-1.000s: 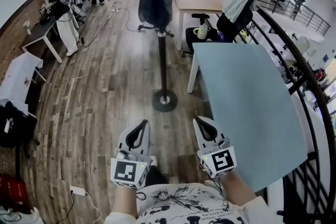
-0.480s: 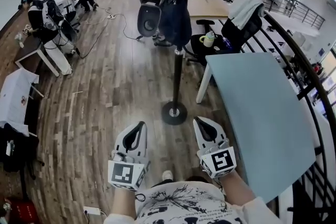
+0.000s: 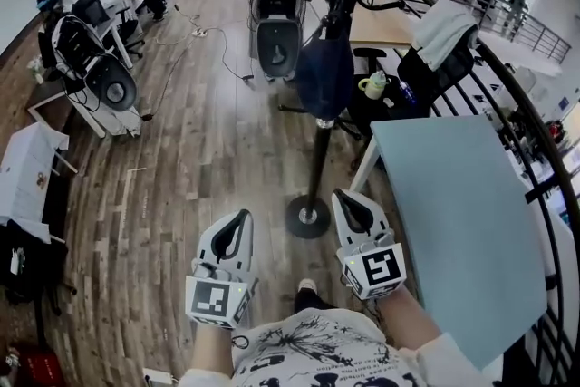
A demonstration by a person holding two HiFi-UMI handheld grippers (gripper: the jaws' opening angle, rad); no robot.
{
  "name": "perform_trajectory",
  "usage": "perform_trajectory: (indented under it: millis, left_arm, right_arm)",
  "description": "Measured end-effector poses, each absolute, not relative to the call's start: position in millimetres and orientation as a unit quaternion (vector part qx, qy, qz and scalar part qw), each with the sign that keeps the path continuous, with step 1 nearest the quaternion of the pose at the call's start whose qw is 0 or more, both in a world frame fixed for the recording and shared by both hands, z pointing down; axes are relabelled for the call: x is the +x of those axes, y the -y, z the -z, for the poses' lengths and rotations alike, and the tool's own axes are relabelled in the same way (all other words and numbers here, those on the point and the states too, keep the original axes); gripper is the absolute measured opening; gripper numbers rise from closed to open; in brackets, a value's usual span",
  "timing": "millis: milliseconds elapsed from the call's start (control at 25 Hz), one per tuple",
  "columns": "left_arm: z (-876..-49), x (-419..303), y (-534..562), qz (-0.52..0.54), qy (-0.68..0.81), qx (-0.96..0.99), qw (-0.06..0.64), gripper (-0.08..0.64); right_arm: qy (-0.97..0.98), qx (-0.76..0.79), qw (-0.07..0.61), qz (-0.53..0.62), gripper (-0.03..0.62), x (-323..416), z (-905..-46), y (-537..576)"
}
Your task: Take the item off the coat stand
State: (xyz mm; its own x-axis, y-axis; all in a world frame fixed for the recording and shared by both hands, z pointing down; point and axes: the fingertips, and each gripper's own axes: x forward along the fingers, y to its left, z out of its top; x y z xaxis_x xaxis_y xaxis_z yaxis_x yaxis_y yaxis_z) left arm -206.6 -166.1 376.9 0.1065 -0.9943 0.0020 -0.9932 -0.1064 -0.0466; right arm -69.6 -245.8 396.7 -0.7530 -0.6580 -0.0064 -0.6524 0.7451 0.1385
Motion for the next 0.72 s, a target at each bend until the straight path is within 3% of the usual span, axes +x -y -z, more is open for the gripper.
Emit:
perform_trajectory:
  millis: [120, 200, 440, 720]
  left_arm:
    - [-368.6, -213.9, 203.7, 0.011, -0.671, -0.741, 0.033, 0.005]
    - [-367.4, -214.4, 226.7, 0.01, -0.67, -0.742, 0.039, 0.005]
    - [-376.5, -212.7, 274.2, 0.009, -0.647, -0.761, 0.039, 0.005]
    - [-368.5, -251.1, 310.1, 0.01, -0.621, -0.783, 0.04, 0.005]
  right_arm:
    - [0.936, 0.344, 0.016, 0.07, -0.005, -82.1, -386.7, 288.5]
    - [0.937, 0.339, 0.015, 0.079, 0.067, -90.2, -378.4, 313.9]
    - [0.924, 0.363, 0.008, 0.118, 0.199, -114.0, -347.4, 375.7]
    - [0.898, 0.424, 0.008, 0.118, 0.242, -148.0, -320.0, 426.8]
